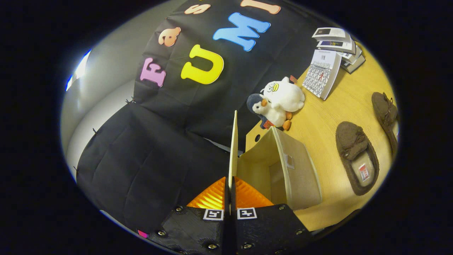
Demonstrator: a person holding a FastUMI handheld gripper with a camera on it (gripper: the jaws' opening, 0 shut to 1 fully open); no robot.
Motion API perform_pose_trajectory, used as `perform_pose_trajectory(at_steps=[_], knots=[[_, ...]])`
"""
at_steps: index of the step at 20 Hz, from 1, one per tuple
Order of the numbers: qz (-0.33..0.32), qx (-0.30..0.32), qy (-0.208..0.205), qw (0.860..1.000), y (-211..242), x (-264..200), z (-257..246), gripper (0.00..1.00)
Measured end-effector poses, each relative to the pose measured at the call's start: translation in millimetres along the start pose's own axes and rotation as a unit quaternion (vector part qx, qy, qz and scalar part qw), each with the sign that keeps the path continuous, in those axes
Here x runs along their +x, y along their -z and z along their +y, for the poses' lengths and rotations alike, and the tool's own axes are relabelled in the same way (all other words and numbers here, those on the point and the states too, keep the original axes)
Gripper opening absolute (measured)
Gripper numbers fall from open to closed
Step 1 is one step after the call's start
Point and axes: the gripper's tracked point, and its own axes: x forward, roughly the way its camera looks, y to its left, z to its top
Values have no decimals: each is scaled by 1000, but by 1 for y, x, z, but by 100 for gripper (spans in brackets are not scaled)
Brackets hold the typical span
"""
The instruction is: Open the storage box then place both shoes into the box .Put the left shoe in first, then the right shoe, with the right side of both shoes facing outward in a uniform manner.
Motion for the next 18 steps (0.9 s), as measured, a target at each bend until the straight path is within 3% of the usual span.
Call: perform_pose_trajectory(at_steps=[7,18], knots=[[-7,-81,13,997,8,21,47,0],[1,-183,26,983,57,67,125,0]])
